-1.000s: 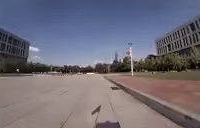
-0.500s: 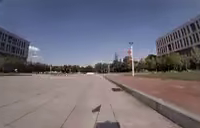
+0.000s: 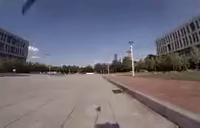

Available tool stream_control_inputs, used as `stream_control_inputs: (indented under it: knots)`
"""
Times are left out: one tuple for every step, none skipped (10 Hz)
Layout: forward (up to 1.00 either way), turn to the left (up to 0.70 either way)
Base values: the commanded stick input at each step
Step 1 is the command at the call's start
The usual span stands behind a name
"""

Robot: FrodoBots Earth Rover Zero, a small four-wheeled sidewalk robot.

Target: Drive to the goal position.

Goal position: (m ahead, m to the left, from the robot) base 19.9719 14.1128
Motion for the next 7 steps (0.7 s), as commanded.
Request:
stream_control_inputs:
  knots:
    - [0.70,0.00]
    - [0.70,0.00]
    - [0.70,0.00]
    - [0.70,0.00]
    - [0.70,0.00]
    - [0.70,0.00]
    - [0.70,0.00]
